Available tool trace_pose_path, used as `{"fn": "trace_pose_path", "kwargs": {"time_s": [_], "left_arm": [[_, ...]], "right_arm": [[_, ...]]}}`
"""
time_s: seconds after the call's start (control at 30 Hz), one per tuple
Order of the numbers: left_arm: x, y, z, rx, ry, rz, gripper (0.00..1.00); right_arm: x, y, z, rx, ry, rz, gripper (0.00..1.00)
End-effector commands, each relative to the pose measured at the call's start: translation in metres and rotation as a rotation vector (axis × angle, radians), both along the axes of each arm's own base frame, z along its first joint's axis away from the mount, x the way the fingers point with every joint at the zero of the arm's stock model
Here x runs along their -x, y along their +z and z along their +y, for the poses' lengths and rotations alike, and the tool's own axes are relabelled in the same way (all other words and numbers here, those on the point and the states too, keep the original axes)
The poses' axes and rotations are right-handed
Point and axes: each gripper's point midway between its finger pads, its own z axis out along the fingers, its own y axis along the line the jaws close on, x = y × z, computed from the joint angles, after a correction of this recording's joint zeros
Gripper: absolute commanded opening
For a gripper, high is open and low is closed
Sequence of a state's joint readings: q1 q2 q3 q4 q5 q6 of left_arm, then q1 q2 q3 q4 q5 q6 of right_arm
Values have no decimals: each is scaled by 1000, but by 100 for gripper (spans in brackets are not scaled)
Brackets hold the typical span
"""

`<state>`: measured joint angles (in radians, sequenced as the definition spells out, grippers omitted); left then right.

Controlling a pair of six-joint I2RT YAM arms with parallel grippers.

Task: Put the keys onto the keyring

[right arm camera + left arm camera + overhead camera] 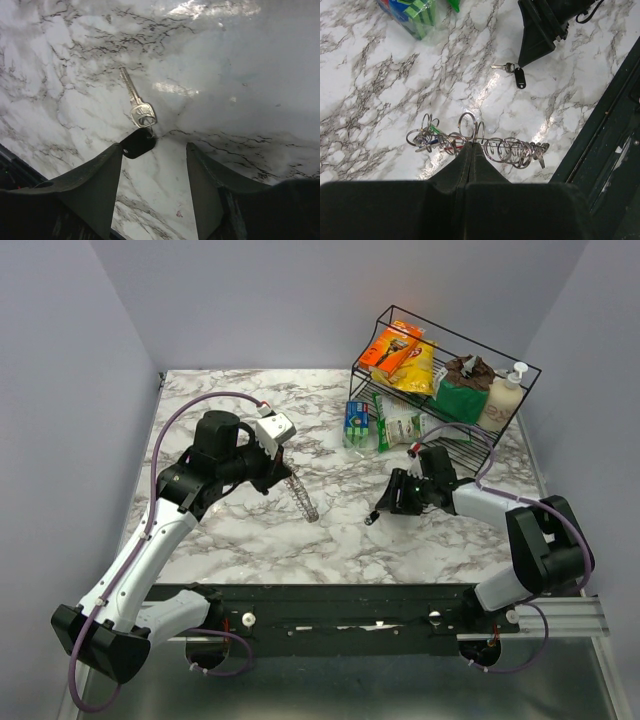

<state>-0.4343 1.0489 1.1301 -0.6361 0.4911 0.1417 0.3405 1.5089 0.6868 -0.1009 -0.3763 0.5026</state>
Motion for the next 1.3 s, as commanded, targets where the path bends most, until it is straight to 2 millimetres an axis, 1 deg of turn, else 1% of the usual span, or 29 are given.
{"fn": "trace_pose_path", "kwargs": {"time_s": [0.0, 0.07, 0.1, 0.17, 0.23, 0.27, 0.5, 0.6, 0.63, 0.93, 0.97, 1.0, 1.03, 1.1, 1.13, 1.2, 1.27], "left_arm": [[4, 17, -6, 46, -36, -49, 0], [3, 17, -7, 47, -37, -48, 0], [3, 17, -7, 47, -37, -47, 0], [2, 16, -7, 43, -33, -43, 0], [0, 16, -8, 43, -31, -44, 0], [0, 15, -8, 40, -32, -41, 0], [-1, 13, -9, 40, -36, -31, 0], [-1, 13, -9, 39, -34, -28, 0], [-1, 13, -9, 39, -34, -27, 0], [-4, 13, -10, 34, -35, -27, 0], [-4, 13, -10, 33, -34, -23, 0], [-4, 13, -10, 34, -33, -24, 0], [-4, 13, -10, 33, -36, -22, 0], [-4, 12, -10, 31, -36, -19, 0], [-4, 12, -10, 31, -37, -20, 0], [-5, 11, -11, 29, -37, -18, 0], [-6, 11, -11, 29, -38, -19, 0]], "right_arm": [[2, -3, 5, -55, 22, 20, 60], [1, -4, 5, -56, 21, 22, 59], [2, -6, 5, -55, 23, 26, 57], [1, -7, 6, -60, 26, 29, 50], [1, -8, 7, -62, 30, 32, 40], [2, -11, 6, -59, 28, 43, 38], [0, -16, 5, -52, 24, 51, 38], [-4, -14, 7, -55, 26, 45, 34], [-4, -14, 7, -54, 25, 44, 31], [-9, -17, 10, -68, 26, 51, 26], [-9, -17, 10, -65, 27, 50, 23], [-10, -17, 10, -62, 25, 49, 23], [-9, -17, 9, -61, 24, 49, 17], [-10, -18, 9, -59, 22, 48, 13], [-10, -17, 9, -59, 22, 45, 7], [-10, -15, 9, -59, 22, 37, 1], [-12, -10, 9, -61, 26, 17, 1]]}}
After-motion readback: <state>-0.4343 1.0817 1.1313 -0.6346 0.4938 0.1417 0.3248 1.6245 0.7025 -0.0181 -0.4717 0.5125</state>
